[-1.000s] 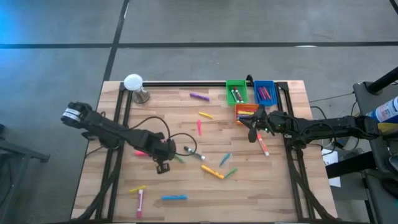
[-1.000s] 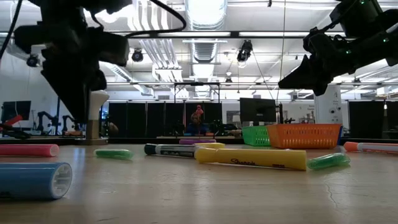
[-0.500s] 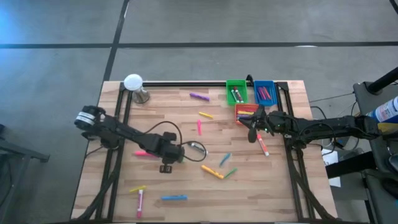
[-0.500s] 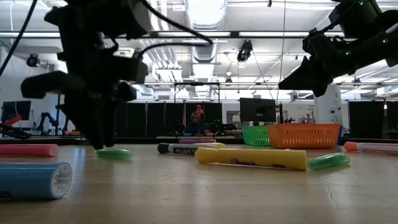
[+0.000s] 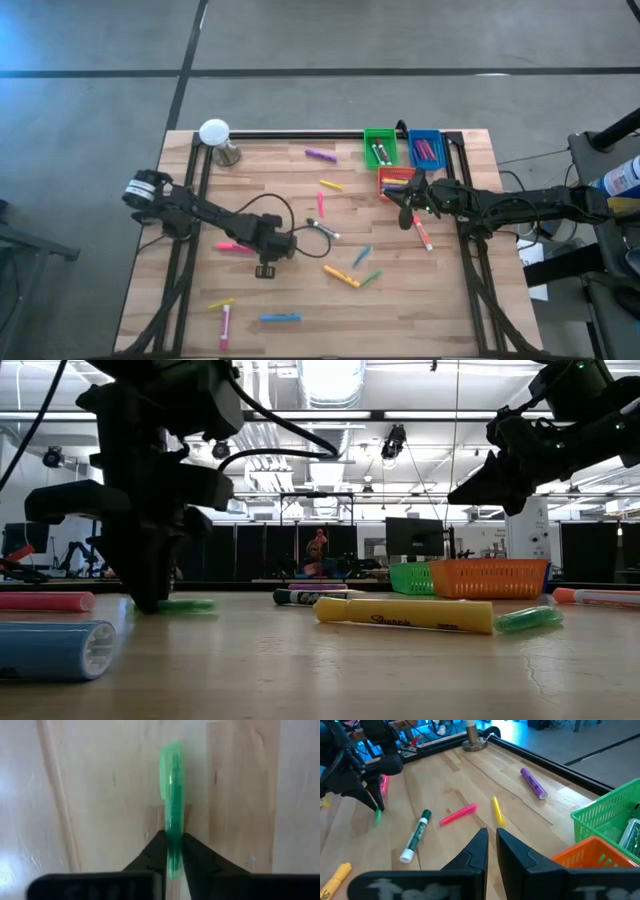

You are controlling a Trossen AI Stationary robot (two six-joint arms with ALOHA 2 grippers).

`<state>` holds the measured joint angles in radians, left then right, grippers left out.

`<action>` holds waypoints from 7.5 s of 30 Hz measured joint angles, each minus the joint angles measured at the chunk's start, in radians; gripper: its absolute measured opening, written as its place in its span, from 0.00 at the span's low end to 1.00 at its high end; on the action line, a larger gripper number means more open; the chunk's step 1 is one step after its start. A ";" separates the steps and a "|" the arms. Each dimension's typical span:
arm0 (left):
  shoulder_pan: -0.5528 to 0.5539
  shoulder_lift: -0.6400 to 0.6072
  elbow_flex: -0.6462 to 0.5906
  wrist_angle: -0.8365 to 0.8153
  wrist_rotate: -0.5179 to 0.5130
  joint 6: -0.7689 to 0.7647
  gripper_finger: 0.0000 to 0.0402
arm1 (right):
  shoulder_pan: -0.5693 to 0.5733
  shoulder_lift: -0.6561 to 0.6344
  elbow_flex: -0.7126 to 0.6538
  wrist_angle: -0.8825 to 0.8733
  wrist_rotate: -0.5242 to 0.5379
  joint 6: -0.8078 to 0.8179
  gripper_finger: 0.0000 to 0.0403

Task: Pick & Place Markers
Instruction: Put the left green pen into the blue bin, then put the green marker pen into the green bin

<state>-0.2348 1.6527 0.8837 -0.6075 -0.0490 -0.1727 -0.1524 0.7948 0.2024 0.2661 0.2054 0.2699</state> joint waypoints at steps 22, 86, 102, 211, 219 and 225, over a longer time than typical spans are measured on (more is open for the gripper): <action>0.299 0.000 -0.282 1.591 0.117 -0.120 0.06 | 0.070 0.366 -0.079 0.763 -0.085 0.146 0.23; 0.368 0.026 -0.249 1.688 0.119 0.042 0.19 | -0.670 0.424 0.498 -0.607 0.260 -0.037 0.11; 0.369 0.026 -0.250 1.644 0.145 0.033 0.19 | -0.803 0.763 0.605 -0.539 0.255 -0.041 0.19; 0.557 0.029 -0.668 2.017 -0.102 -0.059 0.00 | -0.565 0.974 0.874 -0.620 0.055 0.080 0.20; 0.557 0.029 -0.604 1.859 -0.061 -0.058 0.00 | -0.568 1.014 0.874 -0.629 0.055 0.072 0.20; 0.557 0.029 -0.552 1.740 -0.043 -0.039 0.00 | -0.568 1.009 0.874 -0.634 0.055 0.069 0.29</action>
<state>0.3219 1.6817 0.3313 1.1328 -0.0924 -0.2120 -0.7204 1.8035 1.0767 -0.3676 0.2609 0.3393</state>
